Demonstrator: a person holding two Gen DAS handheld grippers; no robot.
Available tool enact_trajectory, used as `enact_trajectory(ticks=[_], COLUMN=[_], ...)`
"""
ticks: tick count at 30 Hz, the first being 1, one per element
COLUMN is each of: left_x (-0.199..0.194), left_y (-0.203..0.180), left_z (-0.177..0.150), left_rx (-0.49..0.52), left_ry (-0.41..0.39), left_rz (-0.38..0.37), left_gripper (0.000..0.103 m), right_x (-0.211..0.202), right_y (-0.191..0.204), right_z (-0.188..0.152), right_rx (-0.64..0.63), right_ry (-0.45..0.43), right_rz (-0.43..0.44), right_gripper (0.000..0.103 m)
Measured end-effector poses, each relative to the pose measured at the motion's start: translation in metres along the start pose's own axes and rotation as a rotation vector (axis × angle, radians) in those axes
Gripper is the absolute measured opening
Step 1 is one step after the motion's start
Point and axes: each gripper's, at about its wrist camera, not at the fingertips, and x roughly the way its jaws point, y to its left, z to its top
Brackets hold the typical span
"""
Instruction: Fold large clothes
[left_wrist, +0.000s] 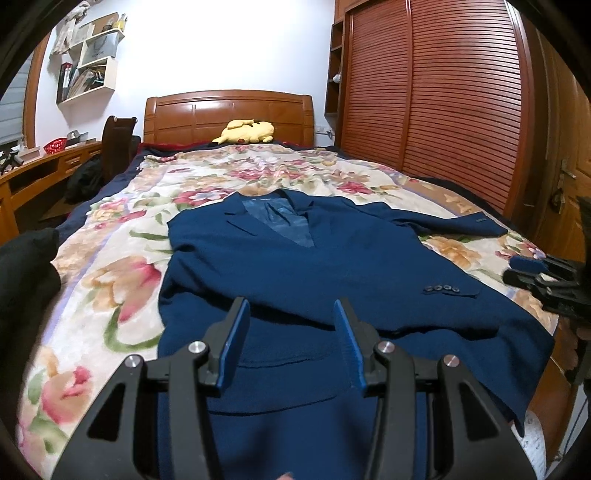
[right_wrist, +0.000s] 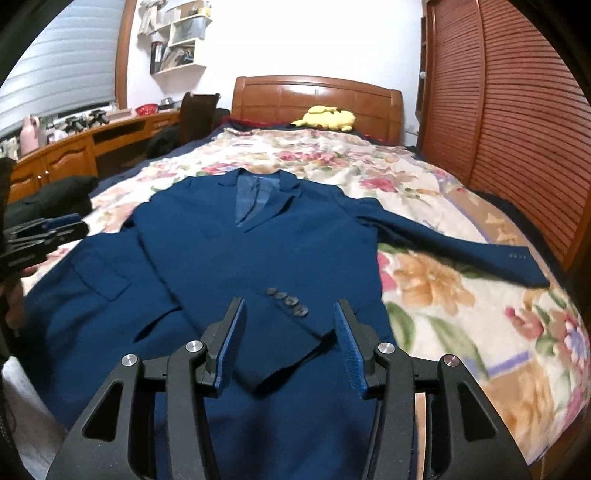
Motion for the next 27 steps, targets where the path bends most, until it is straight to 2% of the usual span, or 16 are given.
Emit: enact_trajectory(ticks=[11, 14, 27], left_x=[0.017, 0.021, 0.039], left_y=[-0.016, -0.020, -0.035], left_z=[0.008, 0.010, 0.019], left_rx=[-0.004, -0.010, 0.011], left_ry=[-0.011, -0.012, -0.007], left_rz=[-0.022, -0.040, -0.035], left_gripper=[0.046, 0.046, 0.046], right_x=[0.043, 0.055, 0.087], right_y=[-0.092, -0.126, -0.275], right_z=[0.021, 0.025, 0.028], right_rx=[0.049, 0.081, 0.273], right_ry=[0.039, 0.060, 0.134], right_rz=[-0.108, -0.156, -0.329], right_gripper=[0.049, 0.049, 0.050])
